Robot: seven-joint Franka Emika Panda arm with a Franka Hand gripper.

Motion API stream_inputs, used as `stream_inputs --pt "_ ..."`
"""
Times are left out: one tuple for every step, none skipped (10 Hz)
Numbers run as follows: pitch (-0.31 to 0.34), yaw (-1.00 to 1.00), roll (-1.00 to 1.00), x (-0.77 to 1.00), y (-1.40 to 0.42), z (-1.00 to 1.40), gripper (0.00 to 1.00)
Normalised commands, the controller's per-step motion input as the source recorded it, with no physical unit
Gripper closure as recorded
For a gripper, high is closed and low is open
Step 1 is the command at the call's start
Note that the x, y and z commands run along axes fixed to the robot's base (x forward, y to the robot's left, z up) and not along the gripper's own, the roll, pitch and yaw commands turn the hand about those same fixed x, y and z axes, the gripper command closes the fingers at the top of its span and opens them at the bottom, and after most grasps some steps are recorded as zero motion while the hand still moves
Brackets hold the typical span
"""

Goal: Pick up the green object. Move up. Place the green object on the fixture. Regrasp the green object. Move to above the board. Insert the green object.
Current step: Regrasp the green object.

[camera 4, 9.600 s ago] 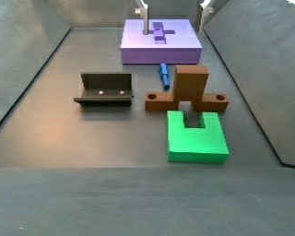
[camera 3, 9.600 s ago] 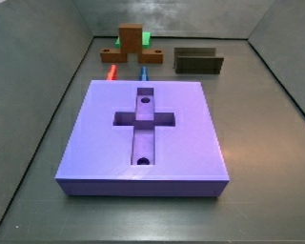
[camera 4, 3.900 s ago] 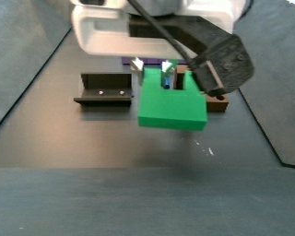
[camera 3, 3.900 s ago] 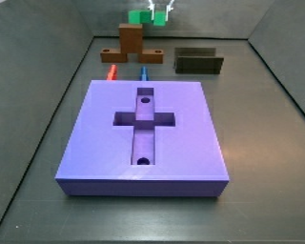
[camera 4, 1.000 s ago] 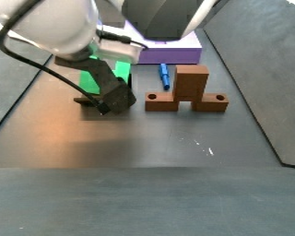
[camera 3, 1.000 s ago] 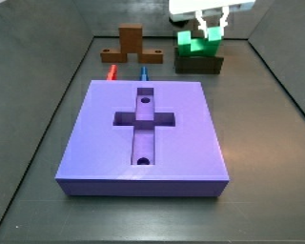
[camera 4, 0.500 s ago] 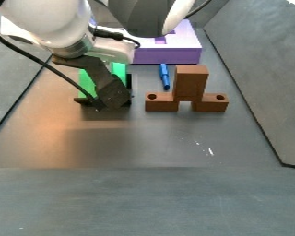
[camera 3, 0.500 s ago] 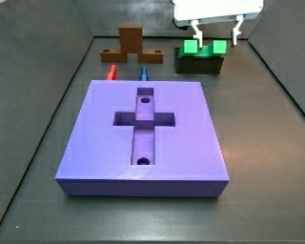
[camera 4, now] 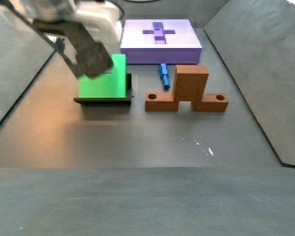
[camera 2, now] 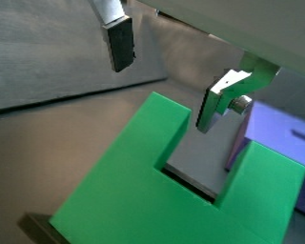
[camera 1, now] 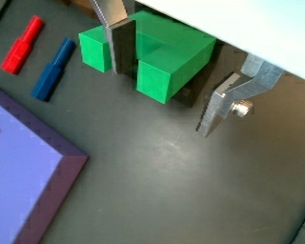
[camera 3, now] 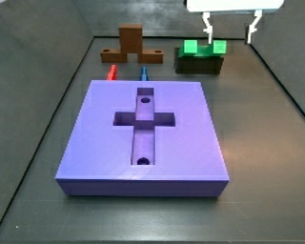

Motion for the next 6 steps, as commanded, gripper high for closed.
stream_inputs --pt "0.000 0.00 1.00 0.01 -0.15 0.04 0.00" --pt "0.009 0.00 1.00 0.00 -0.13 0.02 0.00" --pt "0.034 0.00 1.00 0.00 -0.12 0.02 0.00" --pt "0.046 0.00 1.00 0.00 -0.12 0.03 0.00" --pt "0.040 0.00 1.00 0.00 -0.12 0.02 0.00" --pt "0.040 0.00 1.00 0.00 -0.12 0.02 0.00"
